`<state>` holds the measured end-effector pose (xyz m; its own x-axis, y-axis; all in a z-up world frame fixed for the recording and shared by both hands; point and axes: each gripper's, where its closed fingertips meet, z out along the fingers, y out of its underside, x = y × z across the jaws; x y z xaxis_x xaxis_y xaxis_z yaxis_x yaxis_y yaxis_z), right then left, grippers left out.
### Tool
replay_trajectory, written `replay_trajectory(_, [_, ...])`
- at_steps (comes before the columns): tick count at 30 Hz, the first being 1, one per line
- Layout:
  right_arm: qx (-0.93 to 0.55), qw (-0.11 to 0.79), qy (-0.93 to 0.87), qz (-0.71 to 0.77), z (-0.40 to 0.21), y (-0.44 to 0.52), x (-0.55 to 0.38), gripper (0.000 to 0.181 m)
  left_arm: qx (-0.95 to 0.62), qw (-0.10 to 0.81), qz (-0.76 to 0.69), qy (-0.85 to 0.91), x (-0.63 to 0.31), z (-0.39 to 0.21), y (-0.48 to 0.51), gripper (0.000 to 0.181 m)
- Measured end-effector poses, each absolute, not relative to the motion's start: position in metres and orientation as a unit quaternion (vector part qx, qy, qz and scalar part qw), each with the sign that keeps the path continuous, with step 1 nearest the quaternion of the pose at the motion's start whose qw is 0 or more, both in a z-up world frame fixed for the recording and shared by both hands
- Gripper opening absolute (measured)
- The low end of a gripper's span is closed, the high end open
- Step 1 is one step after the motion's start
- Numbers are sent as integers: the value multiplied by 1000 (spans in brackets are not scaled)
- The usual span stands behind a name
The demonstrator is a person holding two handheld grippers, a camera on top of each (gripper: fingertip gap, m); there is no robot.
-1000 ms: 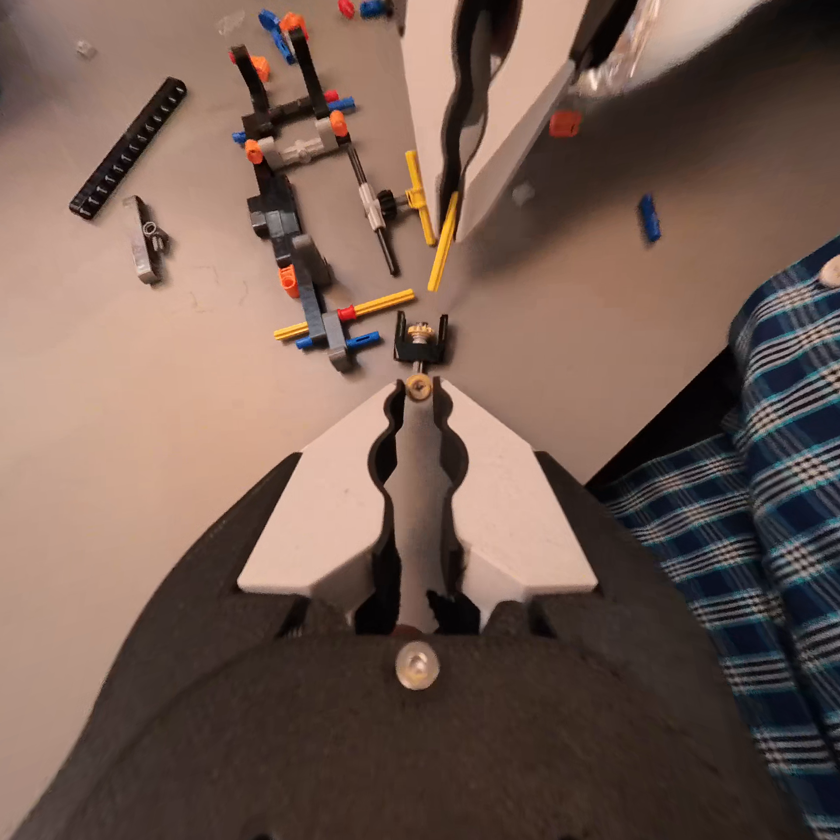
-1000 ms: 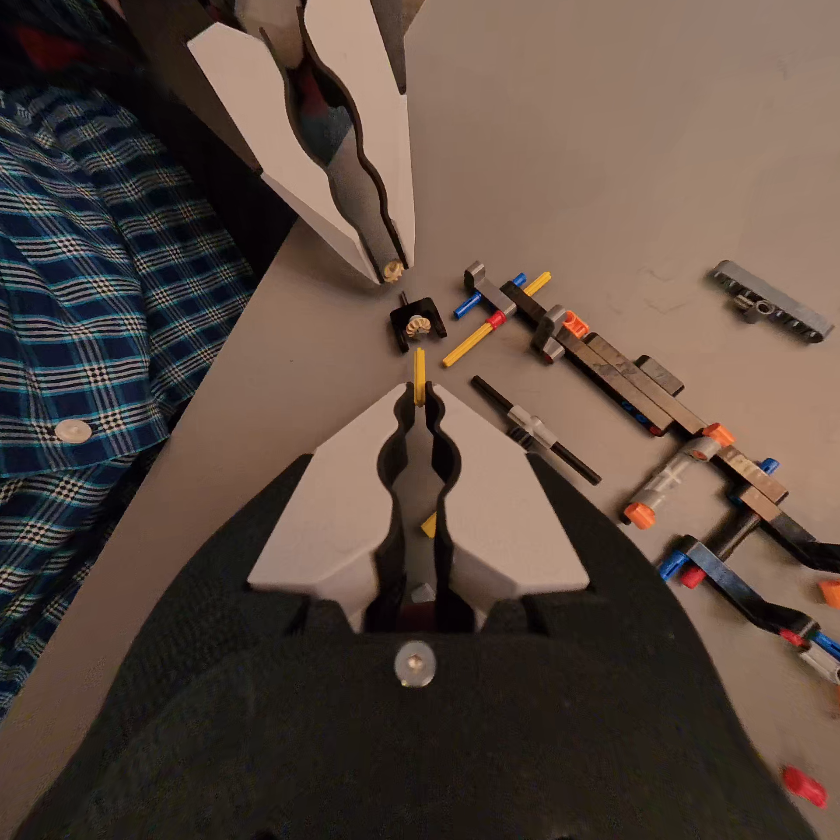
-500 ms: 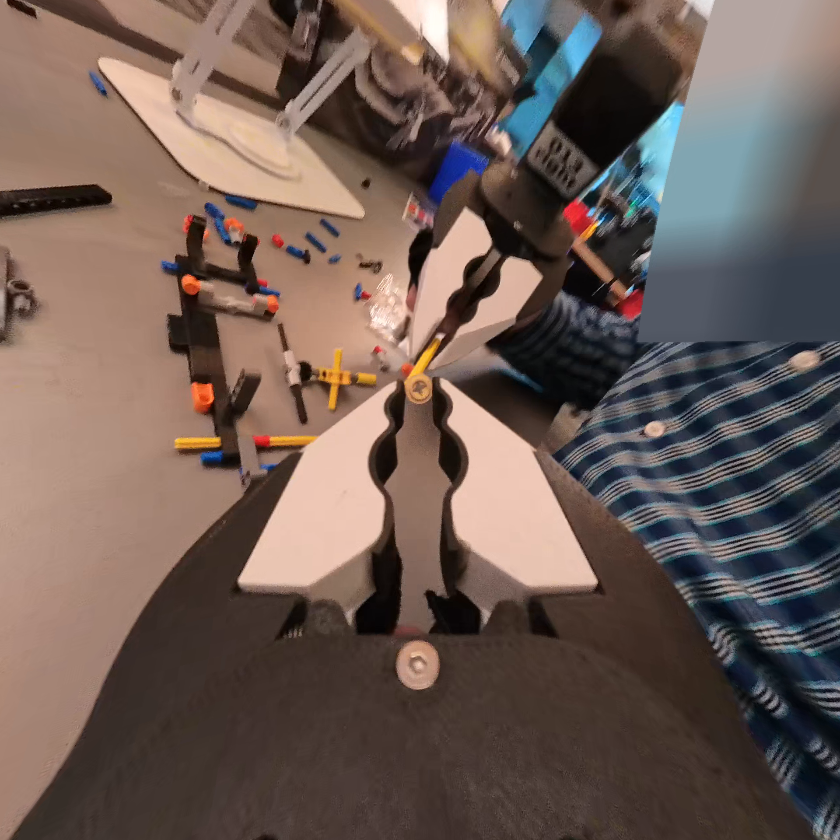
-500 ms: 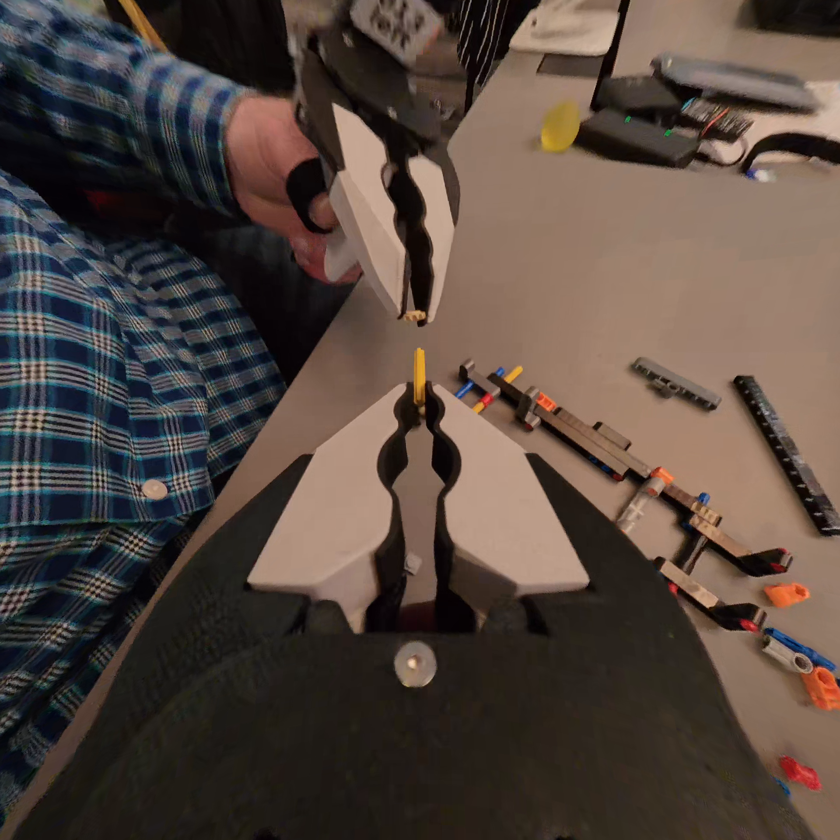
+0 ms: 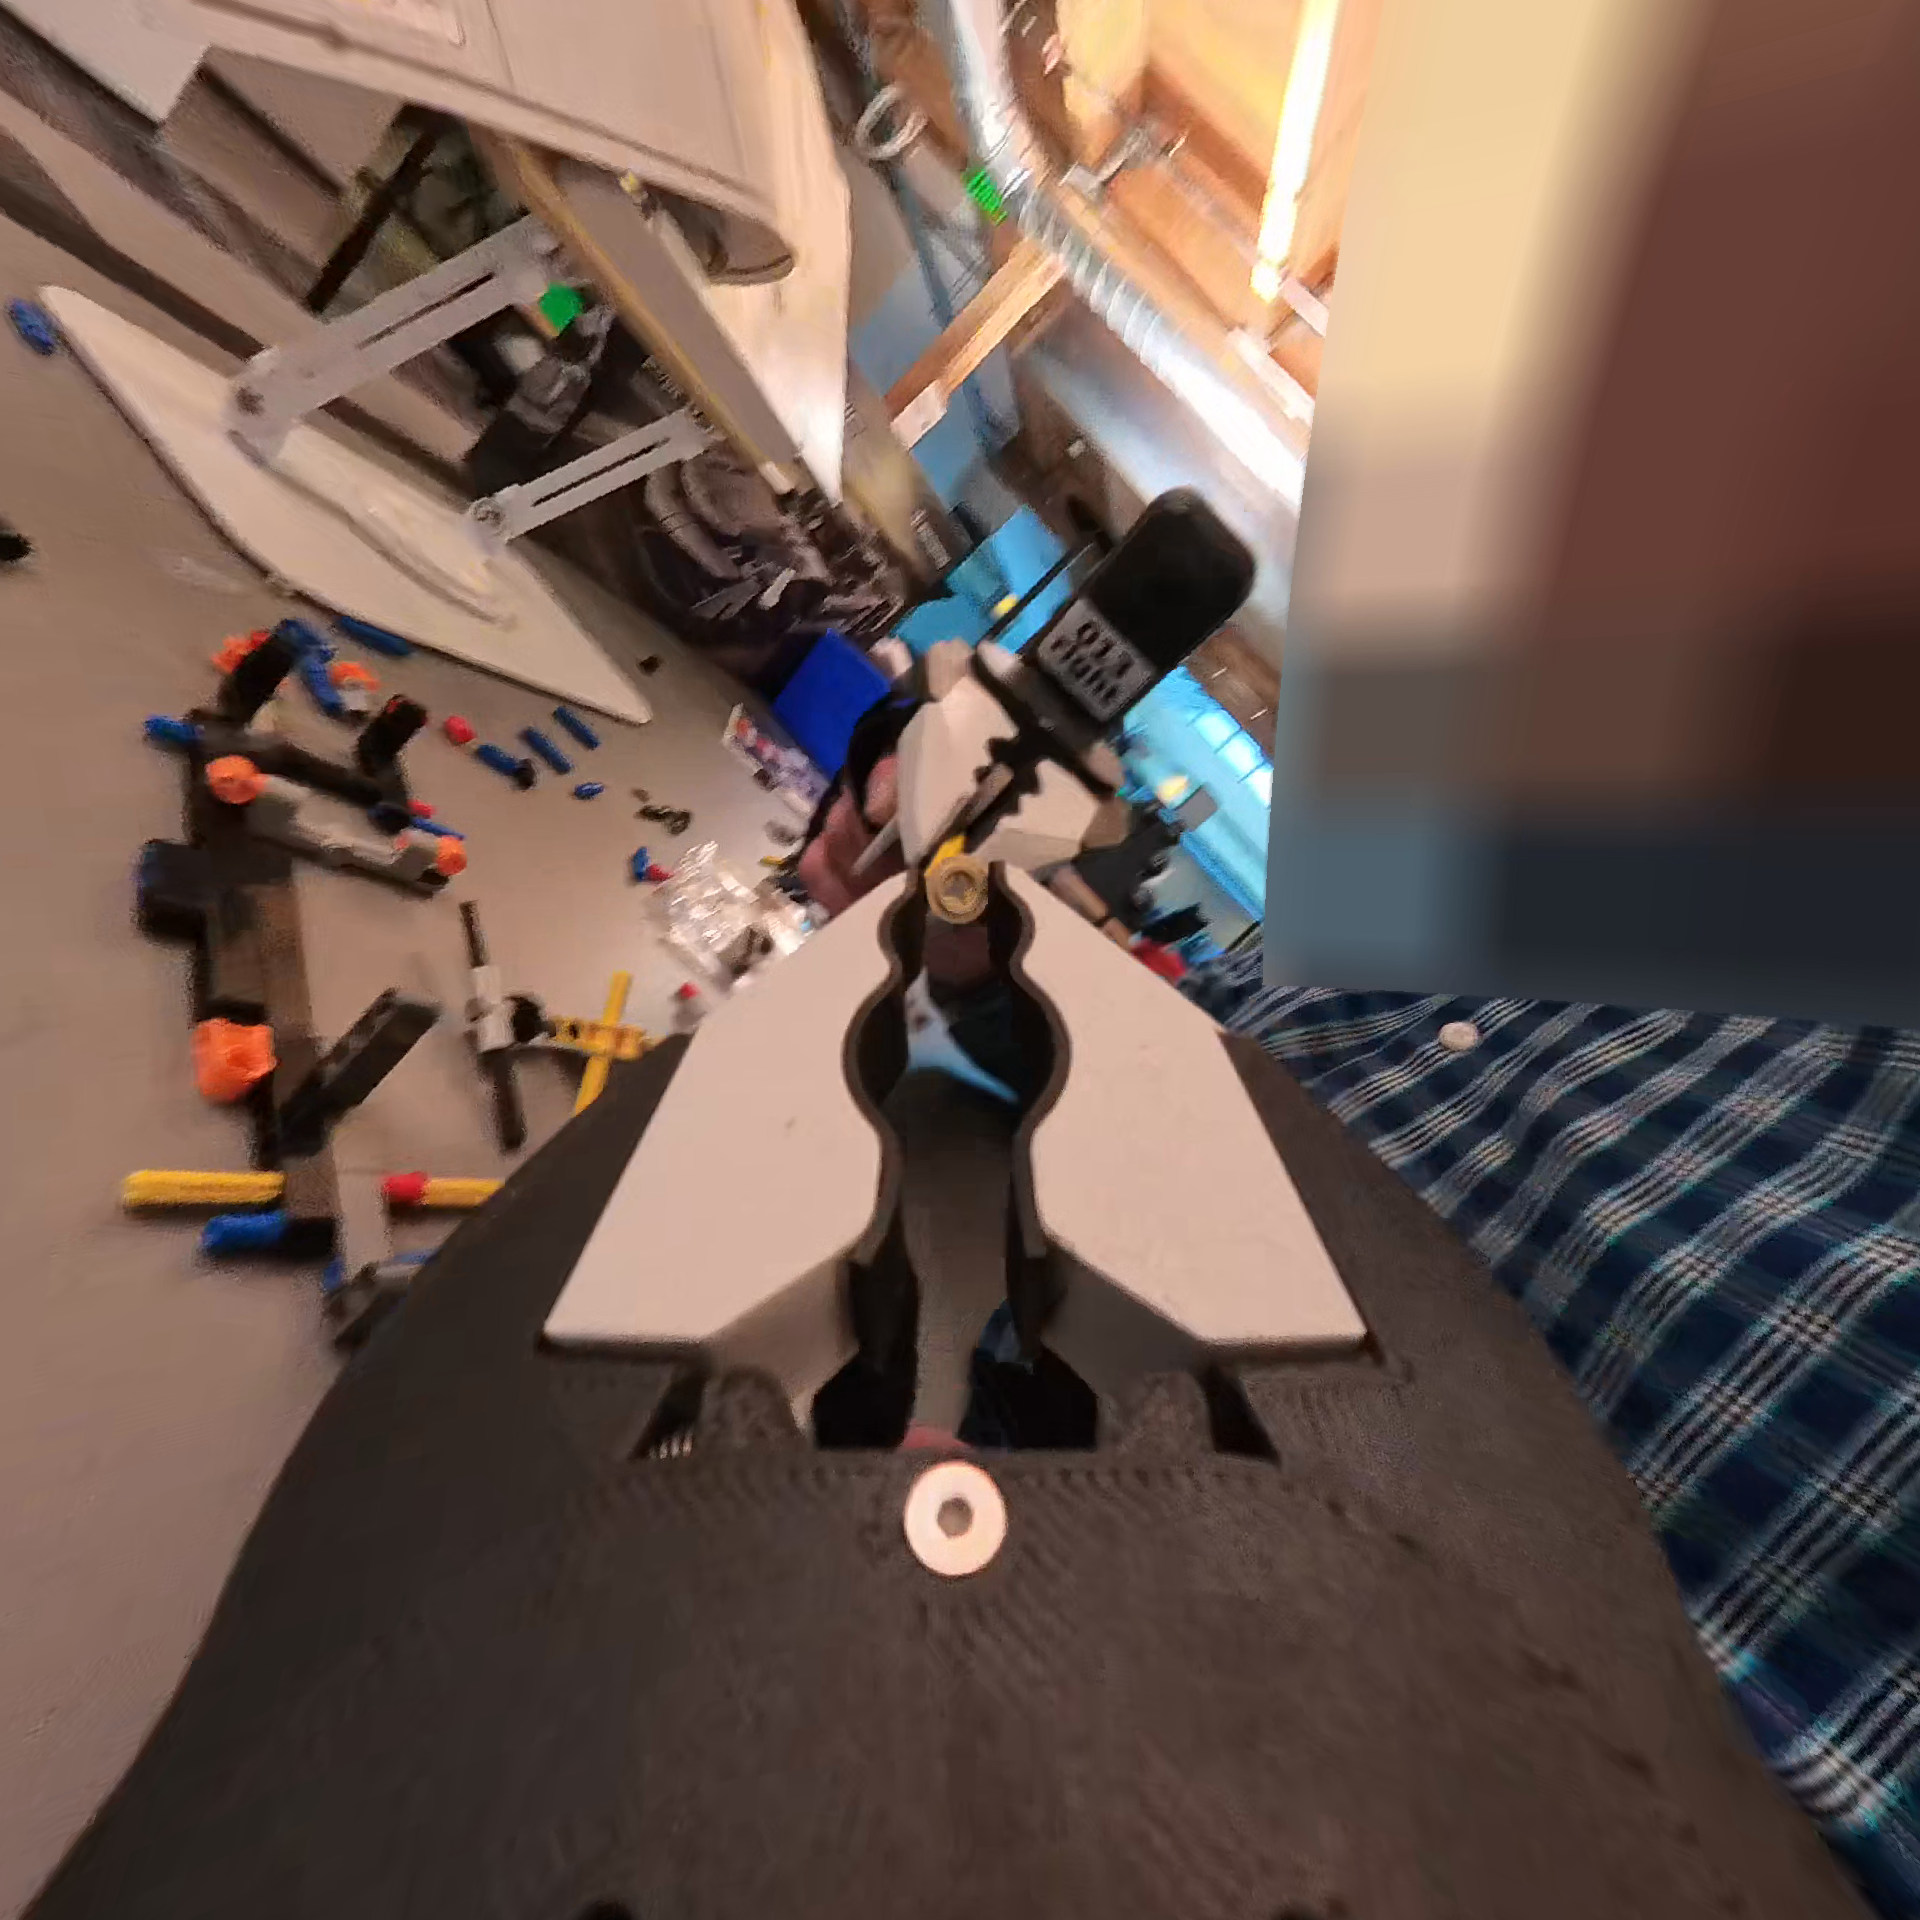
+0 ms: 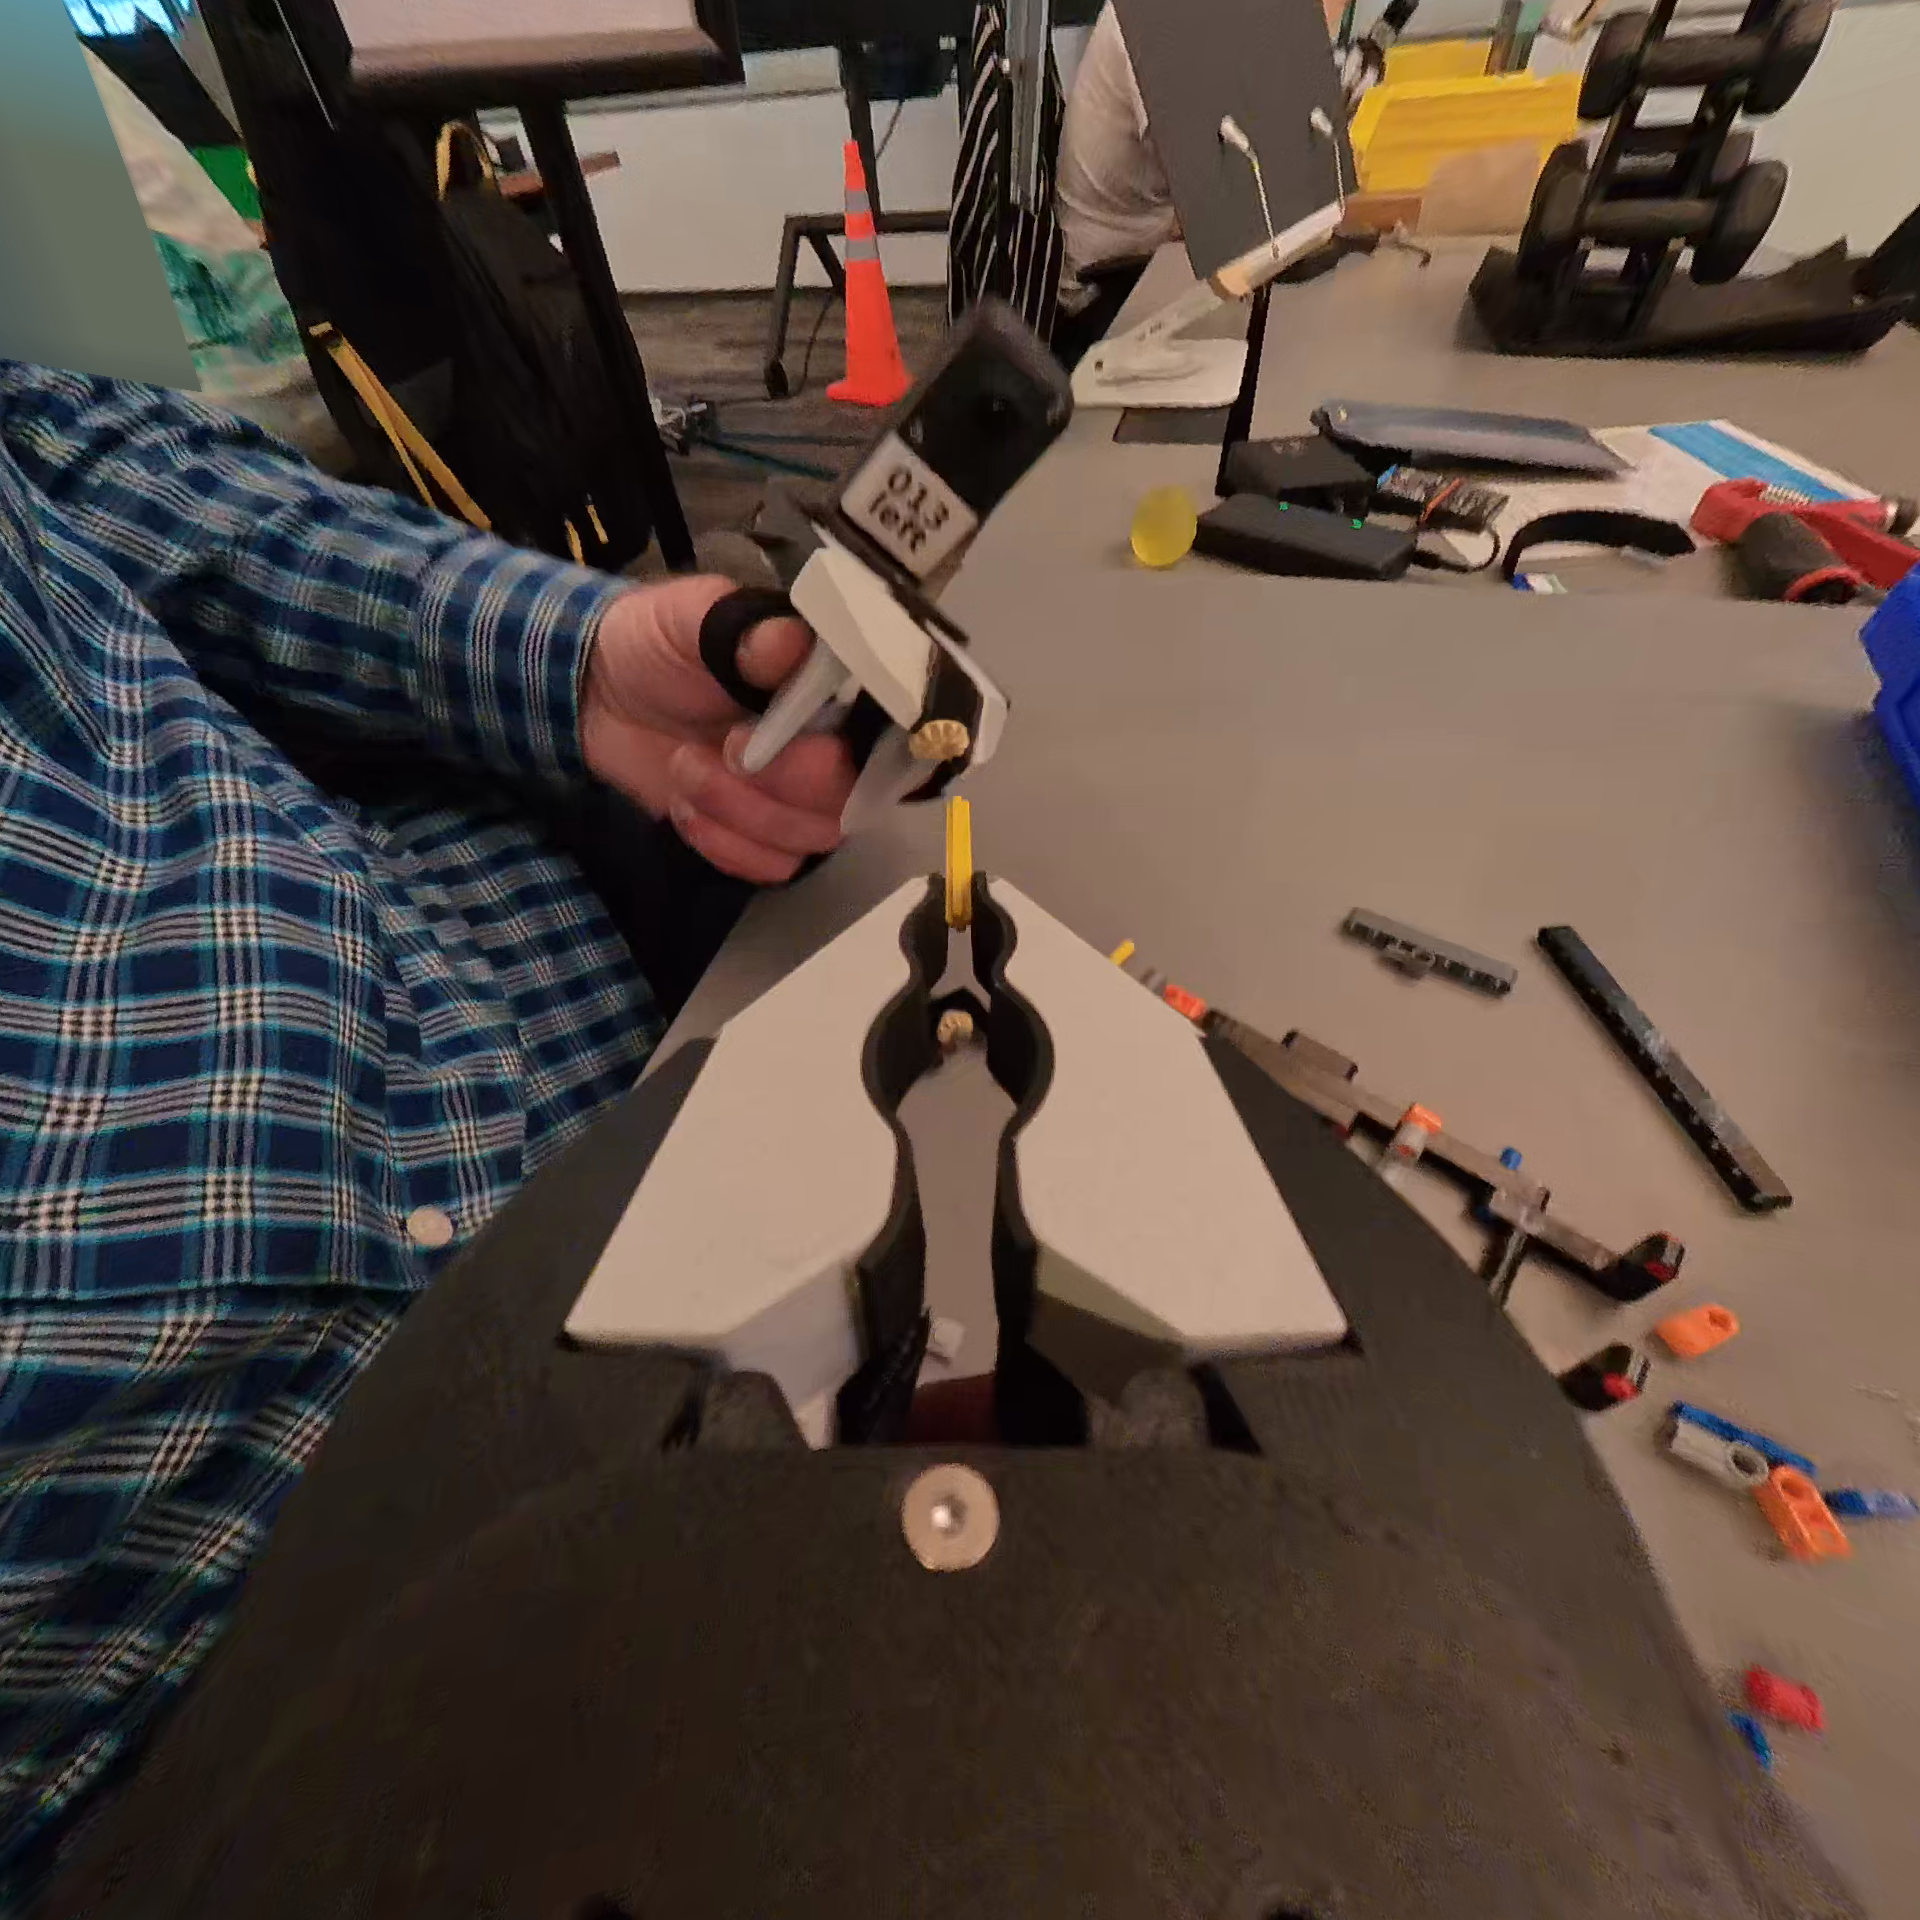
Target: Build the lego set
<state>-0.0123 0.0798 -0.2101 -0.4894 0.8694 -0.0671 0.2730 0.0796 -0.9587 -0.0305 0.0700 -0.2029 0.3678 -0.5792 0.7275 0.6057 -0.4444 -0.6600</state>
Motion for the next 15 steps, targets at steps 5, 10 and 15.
replay_trajectory(5, [-427, 259, -759, 417, -265, 72, -1, 2, -713, 496, -495, 8, -37, -229, 66, 9])
replay_trajectory(10, [-413, 270, -814, 307, -310, 65, 4, 2, -734, 462, -498, 6, -30, -246, 62, 9])
replay_trajectory(15, [-406, 264, -827, 285, -320, 63, 9, 14, -743, 441, -504, 14, -25, -250, 61, 9])
